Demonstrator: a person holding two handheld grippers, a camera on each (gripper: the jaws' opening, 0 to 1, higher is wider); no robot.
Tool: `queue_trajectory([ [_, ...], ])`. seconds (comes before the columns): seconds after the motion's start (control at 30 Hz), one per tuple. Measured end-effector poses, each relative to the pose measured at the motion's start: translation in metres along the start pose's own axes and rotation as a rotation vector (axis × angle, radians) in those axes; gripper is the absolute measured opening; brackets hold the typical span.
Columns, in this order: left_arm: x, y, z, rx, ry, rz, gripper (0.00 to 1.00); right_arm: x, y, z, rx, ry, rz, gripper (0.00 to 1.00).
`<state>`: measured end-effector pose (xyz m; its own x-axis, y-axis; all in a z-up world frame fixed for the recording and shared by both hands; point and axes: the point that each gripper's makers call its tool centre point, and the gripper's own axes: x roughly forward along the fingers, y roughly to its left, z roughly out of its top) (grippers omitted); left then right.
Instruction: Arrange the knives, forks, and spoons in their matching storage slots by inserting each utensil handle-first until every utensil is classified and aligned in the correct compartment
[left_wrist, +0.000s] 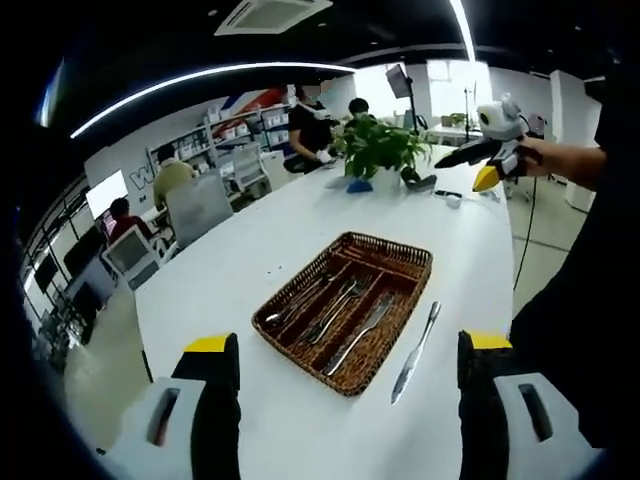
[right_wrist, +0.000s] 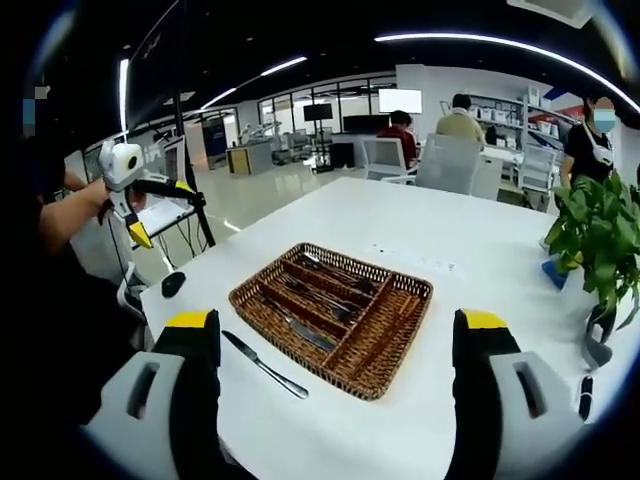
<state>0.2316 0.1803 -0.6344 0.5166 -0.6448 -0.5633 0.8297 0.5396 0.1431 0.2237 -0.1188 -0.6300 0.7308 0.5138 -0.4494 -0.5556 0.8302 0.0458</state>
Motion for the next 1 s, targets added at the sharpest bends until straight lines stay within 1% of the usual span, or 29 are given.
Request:
queue_trajectory([
  [0.03, 0.002, -0.004, -0.001, 0.023, 0.005, -0.018, 0.81, 0.000, 0.000, 0.000, 0.003, 0.001, -0.001, 1.00],
  [0.07, 0.004, -0.007, -0.005, 0.015, 0.024, -0.035, 0.80, 0.001, 0.000, -0.001, 0.004, 0.002, -0.001, 1.00],
  [0.13, 0.009, -0.012, -0.010, 0.026, 0.044, -0.055, 0.80, 0.001, 0.001, -0.001, 0.005, 0.004, 0.001, 1.00],
  [0.2, 0.014, -0.012, -0.015, 0.037, 0.061, -0.057, 0.77, 0.002, 0.003, -0.002, 0.001, 0.009, 0.003, 1.00],
  [0.23, 0.016, -0.012, -0.016, 0.037, 0.064, -0.059, 0.78, 0.002, 0.002, -0.003, 0.000, 0.011, 0.003, 1.00],
  [0.3, 0.020, -0.016, -0.021, 0.029, 0.079, -0.084, 0.75, 0.002, 0.002, -0.004, 0.001, 0.014, 0.004, 1.00],
  [0.33, 0.023, -0.018, -0.022, 0.045, 0.076, -0.091, 0.75, 0.002, 0.002, -0.005, 0.002, 0.016, 0.003, 1.00],
  [0.37, 0.026, -0.019, -0.022, 0.063, 0.070, -0.099, 0.77, 0.001, 0.002, -0.005, 0.001, 0.017, 0.003, 1.00],
  [0.43, 0.032, -0.028, -0.031, 0.048, 0.112, -0.141, 0.79, 0.001, 0.002, -0.007, 0.004, 0.022, 0.001, 1.00],
  [0.47, 0.035, -0.029, -0.031, 0.066, 0.113, -0.143, 0.80, 0.001, 0.001, -0.008, 0.006, 0.024, 0.000, 1.00],
  [0.5, 0.039, -0.032, -0.034, 0.080, 0.125, -0.159, 0.80, 0.001, 0.001, -0.009, 0.007, 0.026, 0.000, 1.00],
  [0.57, 0.047, -0.039, -0.039, 0.083, 0.143, -0.188, 0.80, 0.001, 0.001, -0.010, 0.009, 0.026, -0.003, 1.00],
  [0.6, 0.048, -0.040, -0.039, 0.084, 0.144, -0.188, 0.79, 0.001, 0.001, -0.010, 0.009, 0.025, -0.003, 1.00],
  [0.63, 0.053, -0.047, -0.044, 0.087, 0.168, -0.218, 0.77, 0.001, 0.002, -0.010, 0.012, 0.024, -0.001, 1.00],
  [0.7, 0.059, -0.050, -0.047, 0.081, 0.176, -0.232, 0.76, 0.001, 0.003, -0.011, 0.012, 0.025, -0.002, 1.00],
  [0.73, 0.064, -0.053, -0.050, 0.079, 0.189, -0.244, 0.75, 0.000, 0.003, -0.011, 0.012, 0.027, -0.002, 1.00],
  [0.77, 0.066, -0.056, -0.054, 0.085, 0.205, -0.256, 0.72, 0.000, 0.002, -0.012, 0.012, 0.027, -0.003, 1.00],
  [0.83, 0.074, -0.061, -0.058, 0.131, 0.219, -0.271, 0.69, -0.001, 0.000, -0.011, 0.016, 0.022, -0.010, 1.00],
  [0.87, 0.077, -0.064, -0.062, 0.140, 0.228, -0.281, 0.67, -0.002, -0.001, -0.011, 0.020, 0.019, -0.014, 1.00],
  [0.93, 0.086, -0.068, -0.073, 0.172, 0.266, -0.303, 0.61, -0.003, -0.003, -0.010, 0.031, 0.011, -0.020, 1.00],
  [1.0, 0.095, -0.076, -0.081, 0.180, 0.281, -0.336, 0.57, -0.002, -0.003, -0.013, 0.033, 0.015, -0.017, 1.00],
])
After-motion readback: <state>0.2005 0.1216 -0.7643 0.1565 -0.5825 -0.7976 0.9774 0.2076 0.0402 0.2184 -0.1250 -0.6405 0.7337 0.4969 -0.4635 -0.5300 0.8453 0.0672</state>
